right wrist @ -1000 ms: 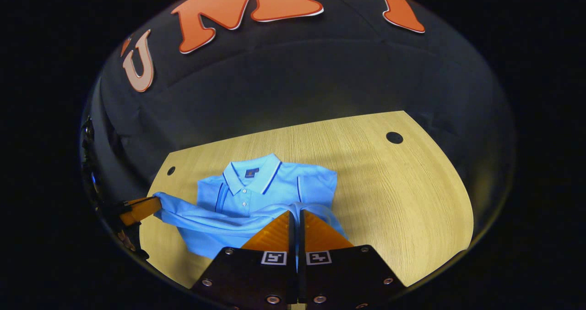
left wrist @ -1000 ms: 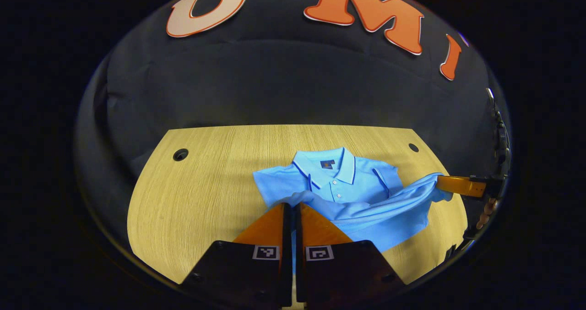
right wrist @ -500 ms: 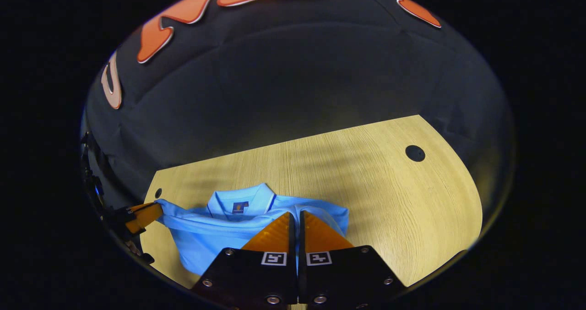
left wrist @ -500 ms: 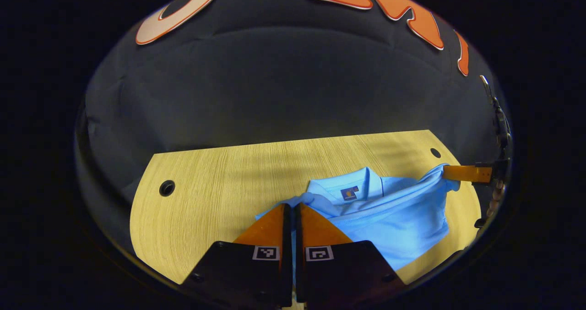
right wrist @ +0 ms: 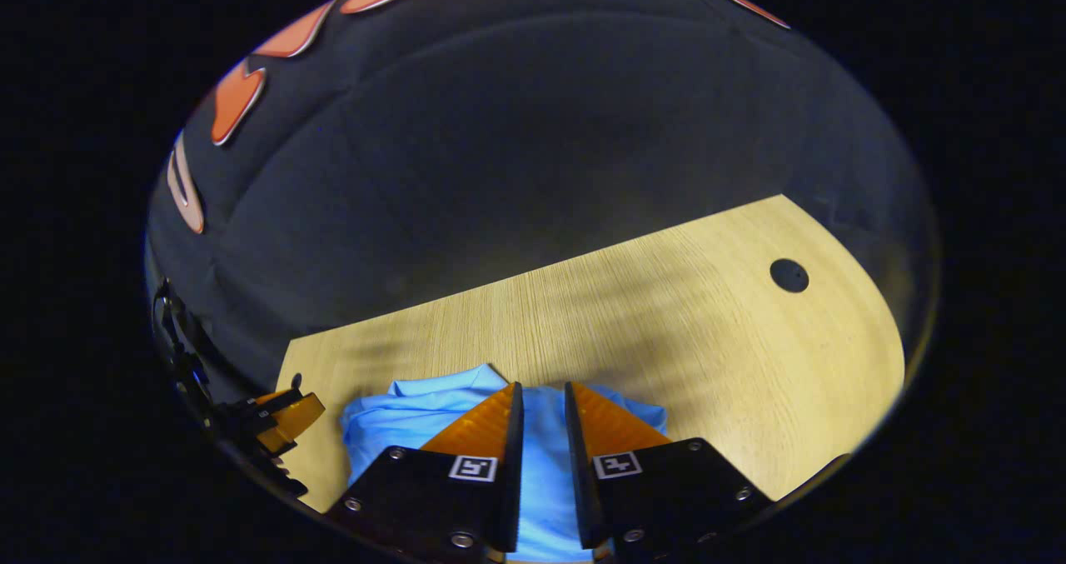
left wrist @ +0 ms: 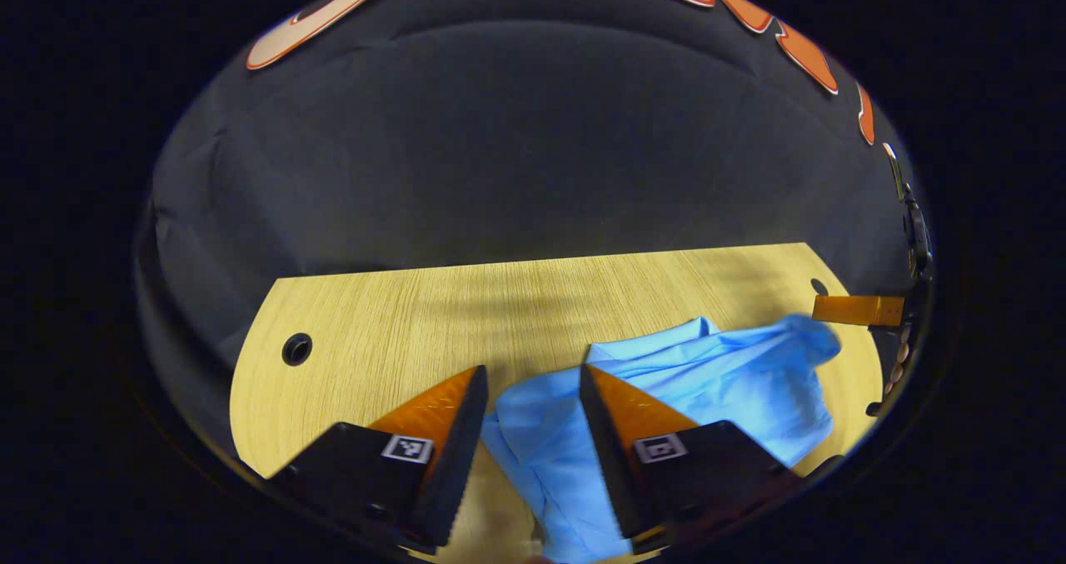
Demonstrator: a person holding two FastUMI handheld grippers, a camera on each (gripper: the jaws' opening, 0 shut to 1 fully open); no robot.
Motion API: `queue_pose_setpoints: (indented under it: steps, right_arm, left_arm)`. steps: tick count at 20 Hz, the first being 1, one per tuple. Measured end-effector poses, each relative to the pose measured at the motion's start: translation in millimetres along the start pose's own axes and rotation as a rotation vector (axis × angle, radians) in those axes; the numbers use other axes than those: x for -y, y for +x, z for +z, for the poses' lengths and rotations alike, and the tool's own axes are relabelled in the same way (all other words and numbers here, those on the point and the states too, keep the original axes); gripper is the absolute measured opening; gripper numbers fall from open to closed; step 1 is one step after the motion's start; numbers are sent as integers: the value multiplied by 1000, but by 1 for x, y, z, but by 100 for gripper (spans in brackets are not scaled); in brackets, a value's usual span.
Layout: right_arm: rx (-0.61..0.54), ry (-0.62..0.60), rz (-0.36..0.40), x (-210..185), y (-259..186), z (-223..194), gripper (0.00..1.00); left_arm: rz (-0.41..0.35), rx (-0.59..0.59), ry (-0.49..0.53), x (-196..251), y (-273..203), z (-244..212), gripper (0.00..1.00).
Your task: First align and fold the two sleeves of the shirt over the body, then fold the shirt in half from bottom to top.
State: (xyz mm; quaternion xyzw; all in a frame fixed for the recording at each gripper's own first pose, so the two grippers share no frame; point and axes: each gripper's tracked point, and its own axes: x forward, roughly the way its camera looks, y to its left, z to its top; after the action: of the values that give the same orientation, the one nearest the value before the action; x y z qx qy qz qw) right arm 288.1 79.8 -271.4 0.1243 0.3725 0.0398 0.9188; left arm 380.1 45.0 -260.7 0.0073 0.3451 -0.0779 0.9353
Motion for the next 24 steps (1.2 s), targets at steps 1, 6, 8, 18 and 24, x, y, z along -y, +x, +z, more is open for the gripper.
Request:
queue_pose_setpoints:
  steps: [1,6,8,18,24]
  right_arm:
    - [17,-33,3,-2,-9,5,33]
    - [91,-117,18,-18,-65,12,77]
    - [130,-146,14,-20,-93,15,90]
    - [349,-241,66,-32,-253,23,98]
    - [468,-281,89,-27,-342,9,97]
  left_arm:
    - [-4,-1,-11,2,-5,-1,80]
    - [12,75,19,6,-63,10,100]
    - [18,116,31,13,-95,14,100]
    - [42,361,48,49,-271,19,100]
    - [103,515,106,68,-367,6,100]
